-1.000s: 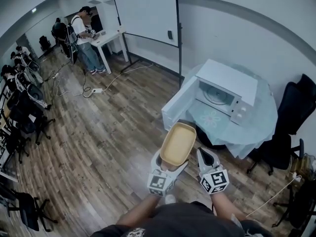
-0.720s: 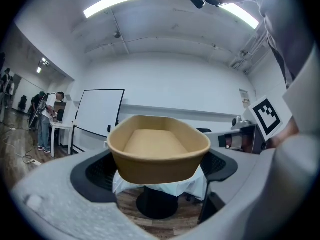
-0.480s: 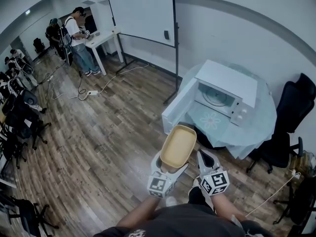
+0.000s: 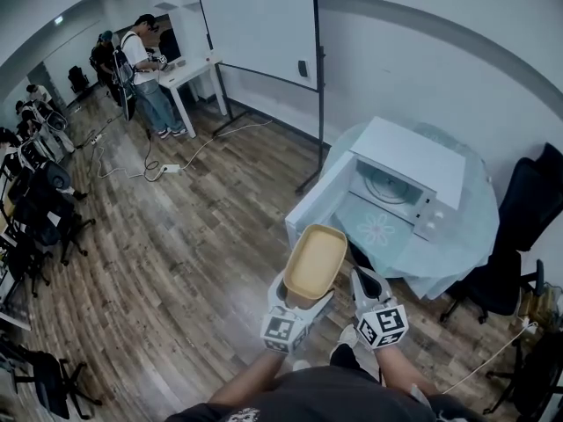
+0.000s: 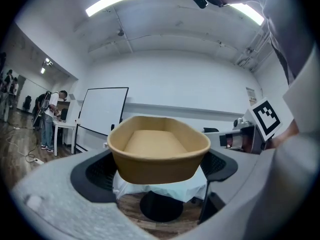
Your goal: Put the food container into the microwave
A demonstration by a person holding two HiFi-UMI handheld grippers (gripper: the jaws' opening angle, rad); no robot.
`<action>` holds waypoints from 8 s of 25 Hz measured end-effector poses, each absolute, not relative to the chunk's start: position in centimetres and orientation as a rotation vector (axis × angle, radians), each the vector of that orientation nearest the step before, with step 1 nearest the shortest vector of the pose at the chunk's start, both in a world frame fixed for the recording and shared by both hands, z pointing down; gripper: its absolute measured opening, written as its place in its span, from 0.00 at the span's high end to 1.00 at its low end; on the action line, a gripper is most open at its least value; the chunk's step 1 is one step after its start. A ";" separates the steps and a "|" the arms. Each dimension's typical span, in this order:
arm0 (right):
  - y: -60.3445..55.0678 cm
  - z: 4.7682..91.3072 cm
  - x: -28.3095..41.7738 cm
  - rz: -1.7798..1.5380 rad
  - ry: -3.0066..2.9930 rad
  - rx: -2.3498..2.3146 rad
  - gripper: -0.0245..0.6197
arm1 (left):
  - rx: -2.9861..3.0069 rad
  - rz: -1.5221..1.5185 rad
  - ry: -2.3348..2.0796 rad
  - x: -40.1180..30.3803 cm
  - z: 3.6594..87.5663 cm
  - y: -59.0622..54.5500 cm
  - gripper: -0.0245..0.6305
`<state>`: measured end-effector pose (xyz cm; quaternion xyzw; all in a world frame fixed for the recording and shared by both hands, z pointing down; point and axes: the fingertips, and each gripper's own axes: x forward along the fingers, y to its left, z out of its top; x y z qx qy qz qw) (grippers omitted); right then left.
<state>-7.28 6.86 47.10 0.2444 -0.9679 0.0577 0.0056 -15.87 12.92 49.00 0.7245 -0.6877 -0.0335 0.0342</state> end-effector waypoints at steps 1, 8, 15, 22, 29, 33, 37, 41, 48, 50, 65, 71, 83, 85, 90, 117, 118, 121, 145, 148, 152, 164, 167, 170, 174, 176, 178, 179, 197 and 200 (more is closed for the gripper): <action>6.2 46.9 -7.2 0.181 -3.032 0.768 0.96 | 2.230 -0.100 -2.111 -15.9 48.9 12.3 0.16; 0.1 48.0 -6.4 0.204 -2.995 0.784 0.96 | 2.241 -0.073 -2.100 -15.1 49.0 6.6 0.16; -6.3 48.3 -5.3 0.216 -2.977 0.825 0.96 | 2.255 -0.041 -2.065 -14.3 49.9 0.3 0.16; -11.2 48.7 -4.5 0.236 -2.974 0.825 0.96 | 2.248 0.008 -2.064 -13.8 49.9 -4.4 0.16; -15.6 49.4 -3.1 0.256 -2.966 0.832 0.96 | 2.254 0.055 -2.059 -12.6 50.1 -8.5 0.16; -17.7 50.1 -1.9 0.267 -2.954 0.828 0.96 | 2.240 0.086 -2.073 -12.0 50.8 -10.7 0.16; -19.6 50.7 -0.9 0.271 -2.953 0.815 0.96 | 2.192 0.110 -2.109 -11.7 51.6 -12.5 0.16; -20.9 51.3 -0.5 0.263 -2.948 0.794 0.96 | 2.186 0.123 -2.124 -11.4 52.2 -14.2 0.16; -22.5 52.4 0.0 0.277 -2.930 0.827 0.96 | 2.198 0.155 -2.080 -11.1 54.1 -16.6 0.16; -23.1 53.0 -0.3 0.277 -2.914 0.835 0.96 | 2.183 0.141 -2.073 -11.6 54.7 -17.5 0.16; -25.9 57.6 -2.2 0.291 -2.822 0.836 0.96 | 2.168 0.191 -1.984 -14.2 60.1 -23.0 0.16; -27.3 59.9 -3.2 0.314 -2.790 0.861 0.96 | 2.163 0.212 -1.960 -14.7 61.7 -24.6 0.16; -30.8 63.2 -4.6 0.354 -2.732 0.911 0.96 | 2.165 0.219 -1.921 -15.9 64.8 -28.2 0.16; -31.3 63.7 -4.7 0.361 -2.719 0.920 0.96 | 2.167 0.220 -1.916 -15.9 65.1 -28.7 0.16; -32.7 64.3 -4.8 0.379 -2.702 0.974 0.96 | 2.184 0.227 -1.895 -15.5 65.8 -30.7 0.16; -35.9 67.8 -5.0 0.444 -2.622 1.131 0.96 | 2.252 0.342 -1.782 -13.8 69.3 -38.8 0.16; -36.0 67.9 -4.8 0.446 -2.618 1.139 0.96 | 2.253 0.356 -1.783 -13.7 69.4 -39.0 0.16; -36.1 68.3 -4.3 0.453 -2.608 1.150 0.96 | 2.241 0.387 -1.791 -13.7 69.7 -39.6 0.16; -35.9 67.8 -1.6 0.454 -2.590 1.216 0.96 | 2.190 0.429 -1.759 -12.3 72.1 -40.5 0.15; -35.4 67.2 -1.4 0.449 -2.602 1.207 0.96 | 2.184 0.423 -1.775 -12.2 71.4 -39.7 0.14; -34.5 66.4 -1.6 0.433 -2.618 1.180 0.96 | 2.154 0.403 -1.813 -12.7 70.3 -37.4 0.14; -31.6 60.2 -2.1 0.415 -2.721 1.145 0.96 | 2.187 0.341 -1.895 -12.4 63.3 -31.2 0.17; -30.8 58.2 -2.5 0.414 -2.764 1.142 0.96 | 2.187 0.315 -1.920 -12.4 61.1 -30.1 0.26; -29.7 56.6 -3.1 0.375 -2.800 1.096 0.96 | 2.183 0.297 -1.927 -12.2 59.2 -28.5 0.37; -28.7 54.5 -3.3 0.315 -2.841 1.066 0.96 | 2.205 0.238 -1.958 -12.0 56.6 -26.4 0.64; -28.4 53.6 -3.1 0.291 -2.855 1.065 0.96 | 2.223 0.231 -1.961 -11.7 55.6 -25.5 0.73; -28.3 52.9 -2.9 0.271 -2.866 1.064 0.96 | 2.240 0.212 -1.983 -11.6 54.7 -25.0 0.84; -28.3 52.5 -2.8 0.261 -2.871 1.063 0.96 | 2.246 0.204 -1.993 -11.6 54.4 -24.9 0.90; -25.3 47.7 -1.8 0.080 -2.930 1.050 0.96 | 2.300 0.115 -2.037 -10.7 50.2 -22.5 0.96; -24.9 47.6 -1.6 0.079 -2.928 1.064 0.96 | 2.297 0.114 -2.031 -10.7 50.3 -22.0 0.96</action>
